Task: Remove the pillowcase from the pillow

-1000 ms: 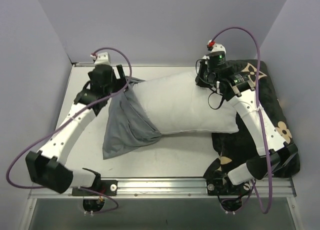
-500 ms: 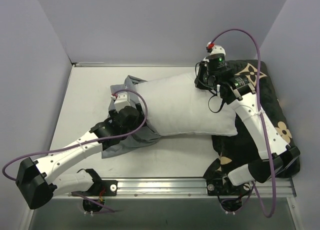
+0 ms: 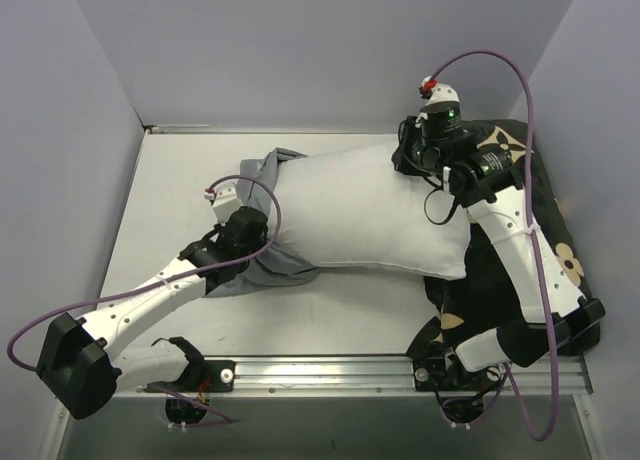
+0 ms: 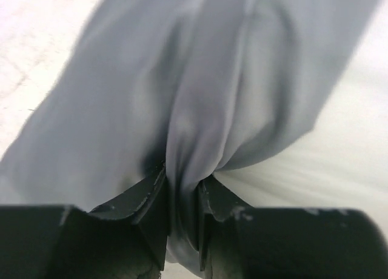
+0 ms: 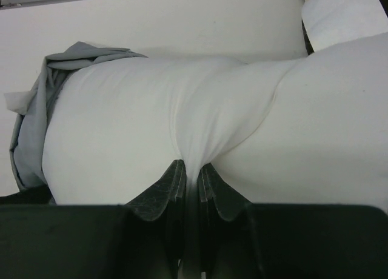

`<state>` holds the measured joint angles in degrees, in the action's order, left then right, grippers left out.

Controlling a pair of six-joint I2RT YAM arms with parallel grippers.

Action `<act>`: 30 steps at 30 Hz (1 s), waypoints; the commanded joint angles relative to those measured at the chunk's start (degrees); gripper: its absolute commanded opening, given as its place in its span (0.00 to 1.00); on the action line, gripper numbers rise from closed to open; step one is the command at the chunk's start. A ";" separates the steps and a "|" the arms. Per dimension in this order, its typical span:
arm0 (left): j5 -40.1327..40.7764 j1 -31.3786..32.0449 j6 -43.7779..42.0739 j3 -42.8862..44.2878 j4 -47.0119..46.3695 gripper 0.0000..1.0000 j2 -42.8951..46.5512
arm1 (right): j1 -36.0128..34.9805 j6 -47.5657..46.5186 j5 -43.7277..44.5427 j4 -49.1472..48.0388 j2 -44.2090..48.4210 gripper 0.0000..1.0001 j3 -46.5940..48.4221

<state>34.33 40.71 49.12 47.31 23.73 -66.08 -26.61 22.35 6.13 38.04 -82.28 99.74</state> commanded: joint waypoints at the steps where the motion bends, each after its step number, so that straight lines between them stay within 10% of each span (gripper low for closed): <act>1: 4.60 -4.58 -0.08 -1.43 4.31 0.29 -0.01 | 2.53 -0.64 2.92 -4.03 2.13 0.00 8.52; 19: 5.32 -27.52 1.42 1.12 3.18 0.28 -12.83 | 5.52 0.41 0.11 -0.86 -1.39 0.00 20.67; 24: -1.53 -27.44 -2.36 0.60 -1.92 0.00 -11.79 | 3.78 -0.72 -5.60 -1.21 -1.66 0.00 15.50; 28: -4.61 -26.38 -4.21 -2.30 -5.00 0.00 -8.20 | -4.05 -7.92 -8.14 -4.28 -1.74 0.00 4.45; 30: -5.32 -26.38 -4.74 -3.27 -4.92 0.00 -6.96 | -6.16 -12.05 -11.12 -7.62 -2.18 0.20 0.91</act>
<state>33.80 13.65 46.41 45.74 20.29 -75.44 -29.58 17.54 0.32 34.37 -82.78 105.41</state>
